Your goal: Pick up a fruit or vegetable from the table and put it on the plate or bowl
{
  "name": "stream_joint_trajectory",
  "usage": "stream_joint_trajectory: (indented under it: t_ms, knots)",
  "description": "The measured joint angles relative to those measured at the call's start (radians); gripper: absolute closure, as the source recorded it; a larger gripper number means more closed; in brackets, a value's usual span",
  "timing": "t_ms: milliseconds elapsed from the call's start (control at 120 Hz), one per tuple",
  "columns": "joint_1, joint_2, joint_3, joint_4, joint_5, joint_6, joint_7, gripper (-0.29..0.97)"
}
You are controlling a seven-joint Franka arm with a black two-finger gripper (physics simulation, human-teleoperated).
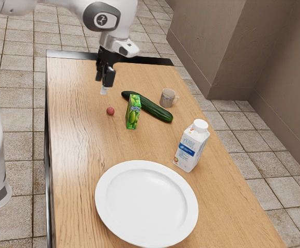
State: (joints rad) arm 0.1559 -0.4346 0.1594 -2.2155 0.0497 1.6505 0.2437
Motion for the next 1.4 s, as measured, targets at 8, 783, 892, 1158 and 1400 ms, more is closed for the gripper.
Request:
stream_joint_trajectory:
  t_ms: [8,783,892,1158,1400]
  knots:
    - [0.001,0.004,0.001,0.0,0.0,0.002,0.002,0.0]
    - [0.046,0.0,-0.015,-0.044,-0.036,0.026,0.128,0.0]
    - [0.067,0.011,-0.015,-0.044,-0.033,0.009,0.13,0.0]
    - [0.095,0.021,-0.05,0.03,-0.001,-0.021,0.138,0.0]
    - [0.103,0.093,-0.053,0.086,0.03,-0.056,0.152,0.0]
